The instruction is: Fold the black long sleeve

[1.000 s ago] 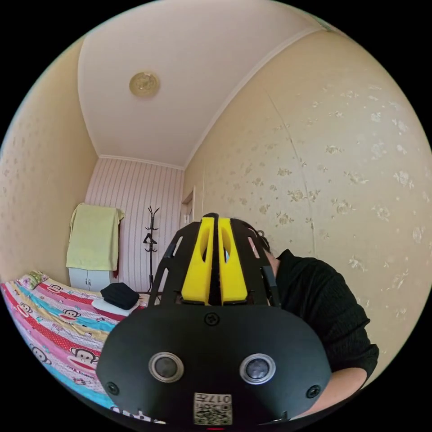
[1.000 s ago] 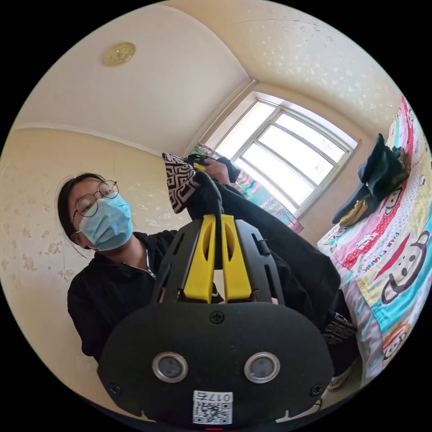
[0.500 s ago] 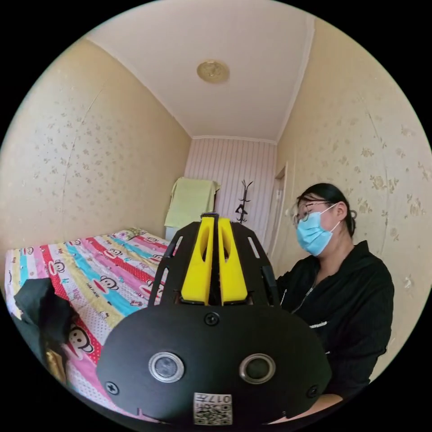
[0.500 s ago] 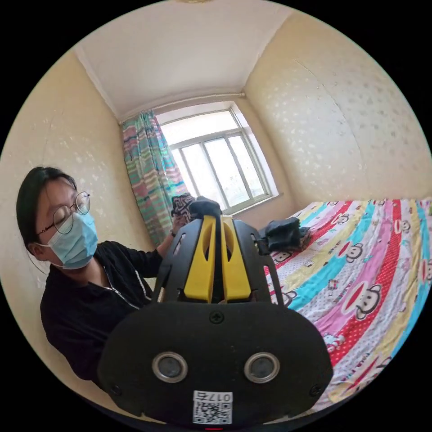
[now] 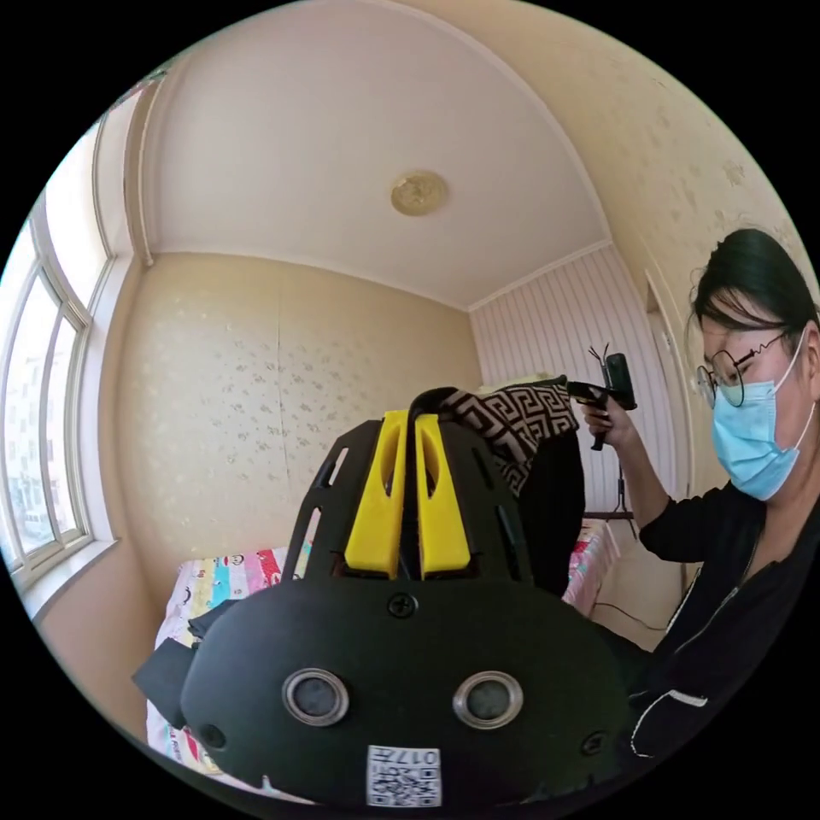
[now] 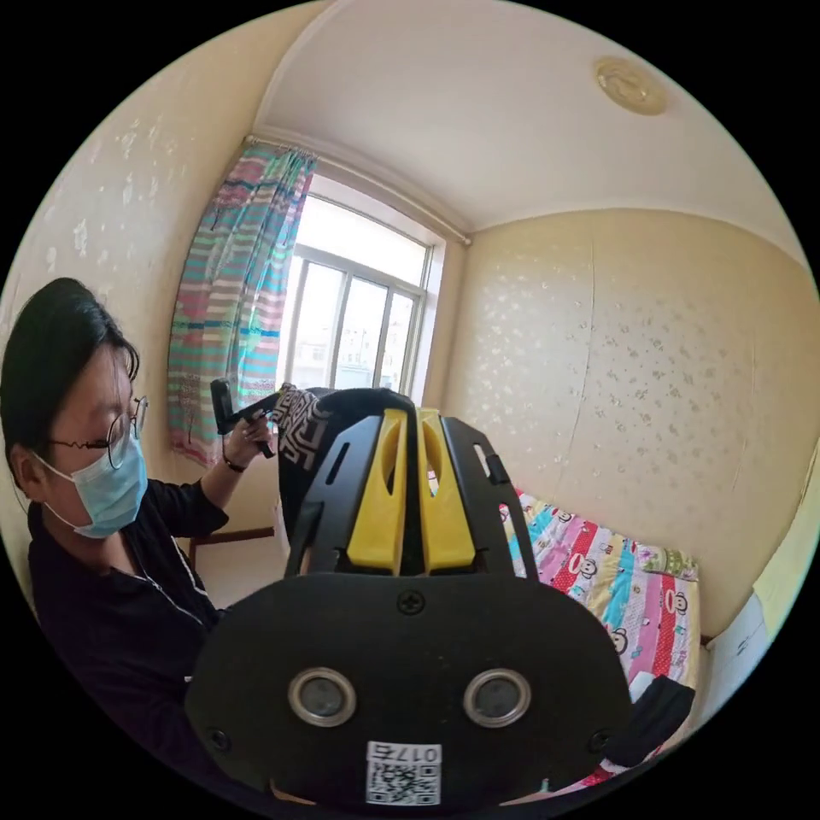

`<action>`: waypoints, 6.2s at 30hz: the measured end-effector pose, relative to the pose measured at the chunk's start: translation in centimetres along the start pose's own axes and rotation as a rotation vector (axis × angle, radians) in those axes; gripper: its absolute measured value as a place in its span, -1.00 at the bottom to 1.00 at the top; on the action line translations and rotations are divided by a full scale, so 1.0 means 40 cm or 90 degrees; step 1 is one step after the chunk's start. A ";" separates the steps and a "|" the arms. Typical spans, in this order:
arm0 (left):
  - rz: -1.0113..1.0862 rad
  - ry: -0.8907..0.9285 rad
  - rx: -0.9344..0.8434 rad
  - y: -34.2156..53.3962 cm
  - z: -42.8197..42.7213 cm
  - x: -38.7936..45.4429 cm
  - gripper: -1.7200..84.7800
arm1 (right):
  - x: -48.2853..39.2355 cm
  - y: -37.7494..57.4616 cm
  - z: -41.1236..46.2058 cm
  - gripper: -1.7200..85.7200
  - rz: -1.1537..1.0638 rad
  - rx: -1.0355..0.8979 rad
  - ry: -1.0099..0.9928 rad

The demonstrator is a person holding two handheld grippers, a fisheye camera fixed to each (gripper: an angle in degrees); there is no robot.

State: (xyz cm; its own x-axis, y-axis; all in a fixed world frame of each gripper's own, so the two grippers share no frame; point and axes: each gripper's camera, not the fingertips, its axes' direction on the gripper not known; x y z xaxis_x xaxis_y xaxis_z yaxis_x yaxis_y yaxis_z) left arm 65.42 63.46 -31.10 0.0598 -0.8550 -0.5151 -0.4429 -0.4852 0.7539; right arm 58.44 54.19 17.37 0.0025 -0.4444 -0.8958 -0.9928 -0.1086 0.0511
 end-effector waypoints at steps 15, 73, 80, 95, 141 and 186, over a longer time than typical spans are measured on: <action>-0.172 -0.004 -0.195 -0.021 0.761 -0.505 -0.95 | 0.629 0.100 0.509 -0.92 0.230 -0.228 -0.049; -0.255 0.092 -0.645 0.786 0.844 -0.692 -0.73 | 0.874 1.304 -0.215 -0.89 0.691 -0.378 0.002; -0.220 0.057 -0.834 0.860 0.983 -0.684 -0.90 | 0.886 1.251 -0.287 -0.88 0.699 -0.368 -0.006; -0.607 -0.062 -0.616 0.859 0.713 -0.943 -0.96 | 0.848 1.094 -0.420 -0.68 0.705 -0.247 0.037; -0.449 0.011 -0.720 0.675 0.561 -0.962 -0.97 | 0.703 0.577 -0.317 -0.94 0.580 -0.505 0.014; -0.593 0.131 -0.665 1.012 0.475 -0.960 -0.73 | 0.393 0.754 -0.100 -0.89 0.461 -0.531 0.175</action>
State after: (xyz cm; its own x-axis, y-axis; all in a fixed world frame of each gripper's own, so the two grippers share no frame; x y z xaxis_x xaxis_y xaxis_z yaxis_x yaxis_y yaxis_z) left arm 28.20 80.12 11.46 0.1266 -0.1176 -0.9850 0.6812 -0.7115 0.1725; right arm 29.00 40.37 6.61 -0.4109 -0.8120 -0.4146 -0.3828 -0.2590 0.8868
